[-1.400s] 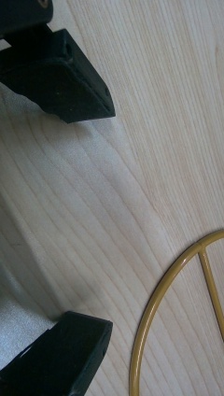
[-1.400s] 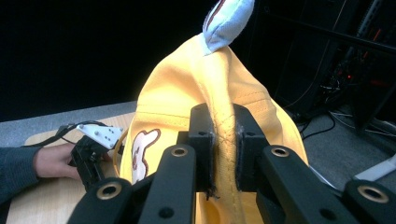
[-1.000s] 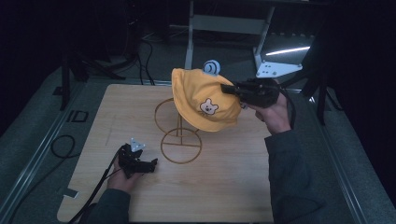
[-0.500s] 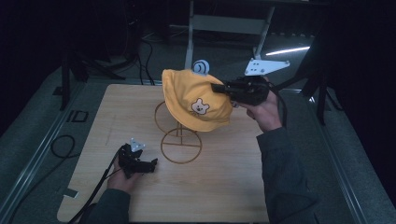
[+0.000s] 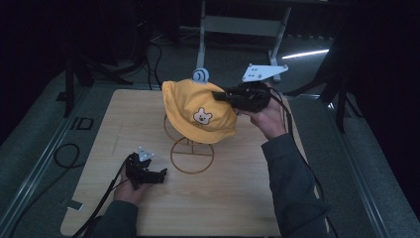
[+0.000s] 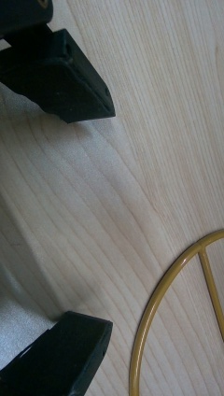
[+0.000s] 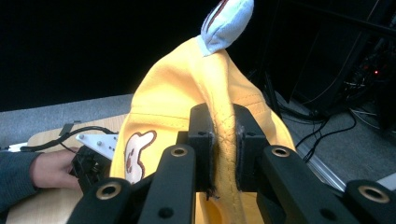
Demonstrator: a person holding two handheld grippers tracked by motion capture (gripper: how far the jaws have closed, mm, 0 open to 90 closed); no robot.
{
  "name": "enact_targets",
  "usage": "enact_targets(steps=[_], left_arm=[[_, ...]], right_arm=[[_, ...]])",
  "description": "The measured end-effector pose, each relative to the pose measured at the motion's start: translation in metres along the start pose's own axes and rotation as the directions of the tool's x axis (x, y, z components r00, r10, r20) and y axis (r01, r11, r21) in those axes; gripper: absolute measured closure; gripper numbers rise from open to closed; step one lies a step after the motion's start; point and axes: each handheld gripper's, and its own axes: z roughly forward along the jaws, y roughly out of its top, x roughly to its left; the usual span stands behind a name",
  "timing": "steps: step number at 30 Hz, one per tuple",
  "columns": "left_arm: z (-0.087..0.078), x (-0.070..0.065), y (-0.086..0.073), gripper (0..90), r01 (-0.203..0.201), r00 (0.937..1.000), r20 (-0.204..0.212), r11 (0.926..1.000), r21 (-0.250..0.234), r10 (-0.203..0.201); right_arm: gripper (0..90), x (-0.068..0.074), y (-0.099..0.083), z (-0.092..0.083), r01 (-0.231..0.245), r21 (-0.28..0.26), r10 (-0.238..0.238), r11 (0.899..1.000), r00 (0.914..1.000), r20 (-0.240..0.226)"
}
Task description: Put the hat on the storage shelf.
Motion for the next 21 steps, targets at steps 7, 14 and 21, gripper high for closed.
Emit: enact_targets(steps=[7, 14, 21], left_arm=[[0.0, 0.0, 0.0, 1.9, 0.001, 1.0, 0.0, 1.0, -0.002, -0.001], [0.0, 0.0, 0.0, 1.9, 0.002, 1.0, 0.0, 1.0, -0.003, -0.002], [0.0, 0.0, 0.0, 1.9, 0.001, 1.0, 0.0, 1.0, -0.002, -0.001]], right_arm=[[79.3, 0.006, 0.0, 0.027, 0.028, 0.066, -0.03, 0.997, 0.9989, 0.037], [77.5, 0.018, 0.002, 0.054, 0.063, 0.123, -0.069, 0.99, 0.9965, 0.046], [76.5, 0.02, 0.0, 0.068, 0.05, 0.116, -0.057, 0.992, 0.9966, 0.059]])
